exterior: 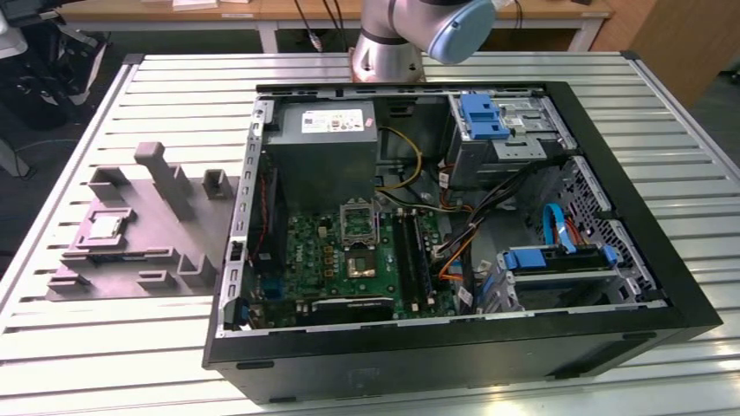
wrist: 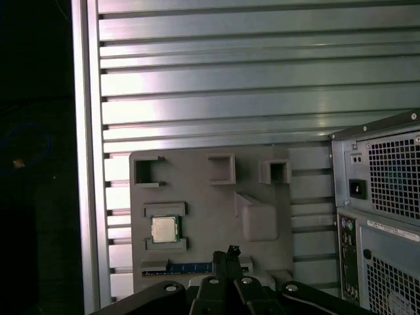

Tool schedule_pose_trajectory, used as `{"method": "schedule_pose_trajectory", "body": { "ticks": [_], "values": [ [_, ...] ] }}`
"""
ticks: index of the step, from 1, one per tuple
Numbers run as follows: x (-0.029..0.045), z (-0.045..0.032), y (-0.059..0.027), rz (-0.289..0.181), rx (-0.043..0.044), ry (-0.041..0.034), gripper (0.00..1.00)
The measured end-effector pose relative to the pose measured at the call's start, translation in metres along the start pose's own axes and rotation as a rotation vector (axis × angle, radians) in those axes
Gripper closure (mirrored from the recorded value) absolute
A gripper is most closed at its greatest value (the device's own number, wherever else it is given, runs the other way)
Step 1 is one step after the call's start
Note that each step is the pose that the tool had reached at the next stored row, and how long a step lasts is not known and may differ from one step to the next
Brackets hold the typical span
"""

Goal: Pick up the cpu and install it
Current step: 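Reach for the cpu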

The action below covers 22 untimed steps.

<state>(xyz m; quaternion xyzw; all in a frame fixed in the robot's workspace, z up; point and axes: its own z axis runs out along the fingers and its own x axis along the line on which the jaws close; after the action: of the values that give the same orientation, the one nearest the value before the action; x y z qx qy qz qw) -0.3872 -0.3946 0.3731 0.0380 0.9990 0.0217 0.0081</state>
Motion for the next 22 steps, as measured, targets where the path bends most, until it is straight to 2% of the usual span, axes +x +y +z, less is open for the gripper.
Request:
{"method": "schedule_pose_trajectory", "body": {
  "ticks": [18, 19, 20, 22],
  "values": [
    [0.0053, 0.0000, -0.0004, 0.000, 0.0000, 0.0001, 0.89],
    [0.0231, 0.0002, -0.0018, 0.000, 0.0001, 0.0002, 0.89],
    [0.0348, 0.0003, -0.0027, 0.000, 0.0001, 0.0003, 0.89],
    [0.0354, 0.0004, -0.0027, 0.000, 0.0000, 0.0002, 0.89]
  ]
}}
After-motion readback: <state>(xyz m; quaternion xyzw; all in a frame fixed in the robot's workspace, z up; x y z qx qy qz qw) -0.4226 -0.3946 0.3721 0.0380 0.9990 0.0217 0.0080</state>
